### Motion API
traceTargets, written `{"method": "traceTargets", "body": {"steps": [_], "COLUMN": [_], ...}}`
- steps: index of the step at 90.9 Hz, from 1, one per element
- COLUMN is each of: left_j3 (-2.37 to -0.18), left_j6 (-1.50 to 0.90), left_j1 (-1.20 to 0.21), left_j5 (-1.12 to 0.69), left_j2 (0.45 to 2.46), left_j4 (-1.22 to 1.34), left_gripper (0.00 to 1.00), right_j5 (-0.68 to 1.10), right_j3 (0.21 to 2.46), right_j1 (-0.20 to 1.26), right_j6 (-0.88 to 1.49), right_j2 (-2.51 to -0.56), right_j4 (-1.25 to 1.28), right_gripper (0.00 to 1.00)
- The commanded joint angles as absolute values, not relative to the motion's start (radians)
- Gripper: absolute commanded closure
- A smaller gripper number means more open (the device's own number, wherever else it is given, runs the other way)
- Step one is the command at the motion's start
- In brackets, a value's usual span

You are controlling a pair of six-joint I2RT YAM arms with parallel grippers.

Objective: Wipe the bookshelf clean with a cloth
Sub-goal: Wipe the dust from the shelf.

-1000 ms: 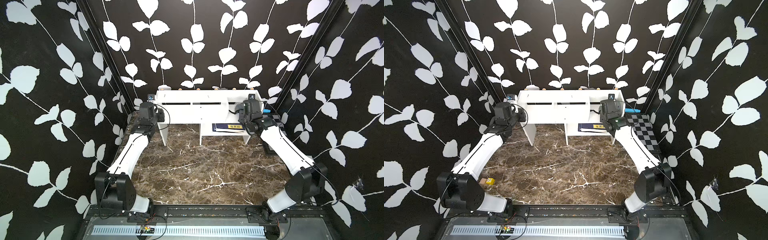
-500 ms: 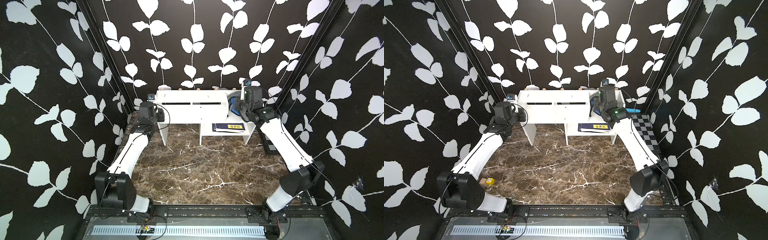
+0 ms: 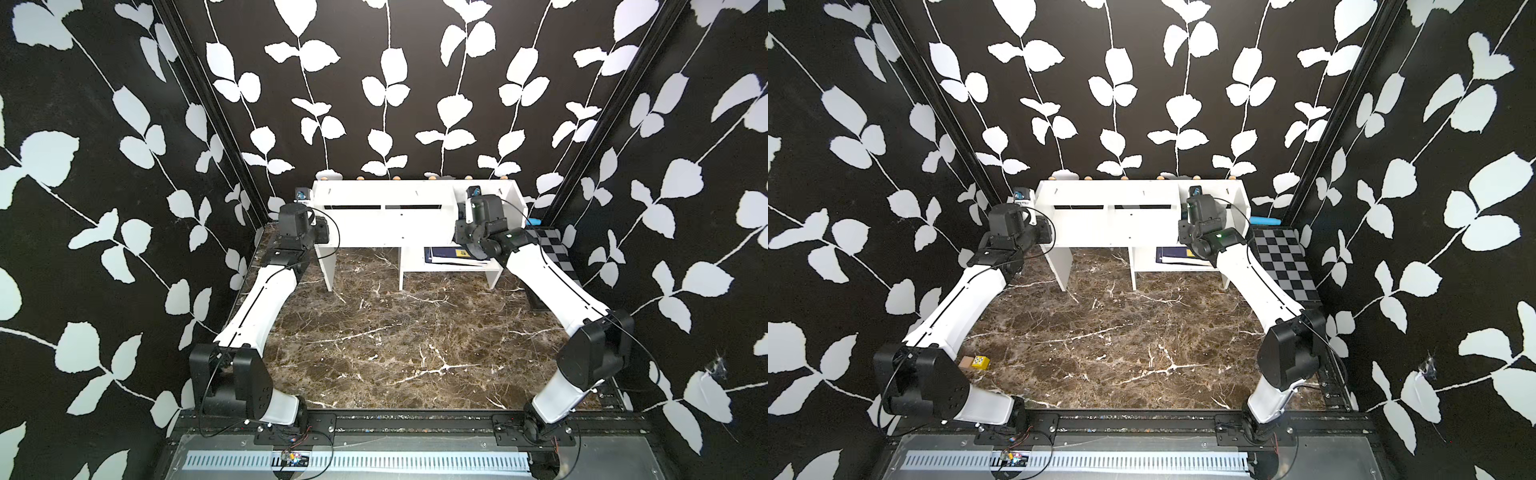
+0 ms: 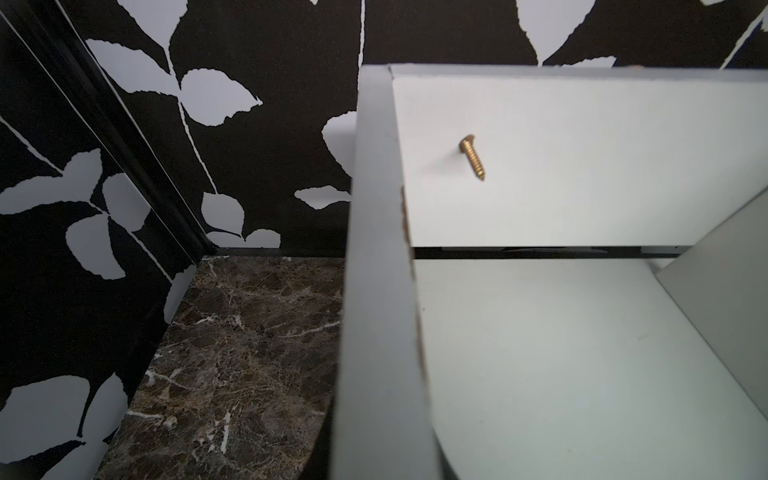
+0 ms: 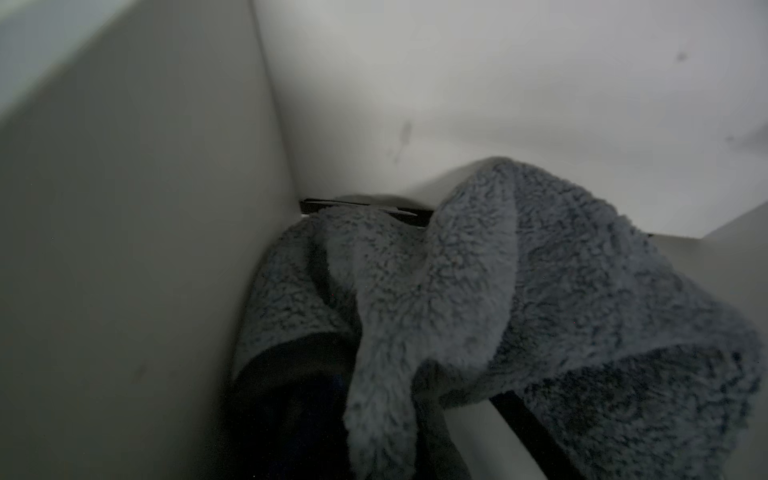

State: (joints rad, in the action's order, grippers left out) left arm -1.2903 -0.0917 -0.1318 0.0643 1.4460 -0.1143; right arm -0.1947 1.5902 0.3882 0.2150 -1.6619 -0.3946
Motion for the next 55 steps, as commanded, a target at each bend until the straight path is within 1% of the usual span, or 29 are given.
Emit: {"method": "traceTargets", "body": {"steps": [1,8,20,36,38,45,55], "left_j3": [-1.307,-1.306,-1.306,-1.306,-1.306,-1.307,-1.308], "left_j6": [-0.213,-0.213,-0.21,-0.209,-0.209,-0.211,-0.213], "left_j1": [-0.099,-0.1,-0.1,-0.1,-0.1,-0.1,-0.1], "left_j5": [0.059,0.059,0.059,0.061,0.061,0.057,0.05], "left_j2": [1.462,1.462,1.463,1.465,1.465,1.466,1.468], "left_j4": [-0.199,-0.199,-0.199,-0.199,-0.199,-0.199,-0.197], "left_gripper": [1.0,1.0,1.0,1.0,1.0,1.0,1.0], "right_j5": [-0.2,-0.225,-0.319,-0.368,-0.37,-0.364,-0.387], "right_j3": [1.541,1.568,1.651,1.704,1.708,1.711,1.709], "right_j1": [0.334,0.303,0.283,0.287,0.29,0.326,0.424], "right_j6": [0.257,0.256,0.225,0.191,0.186,0.143,0.046], "right_j2": [-1.608,-1.611,-1.627,-1.608,-1.58,-1.542,-1.501], "right_j4": [-0.392,-0.438,-0.498,-0.475,-0.473,-0.451,-0.389], "right_gripper": [1.0,1.0,1.0,1.0,1.0,1.0,1.0]}}
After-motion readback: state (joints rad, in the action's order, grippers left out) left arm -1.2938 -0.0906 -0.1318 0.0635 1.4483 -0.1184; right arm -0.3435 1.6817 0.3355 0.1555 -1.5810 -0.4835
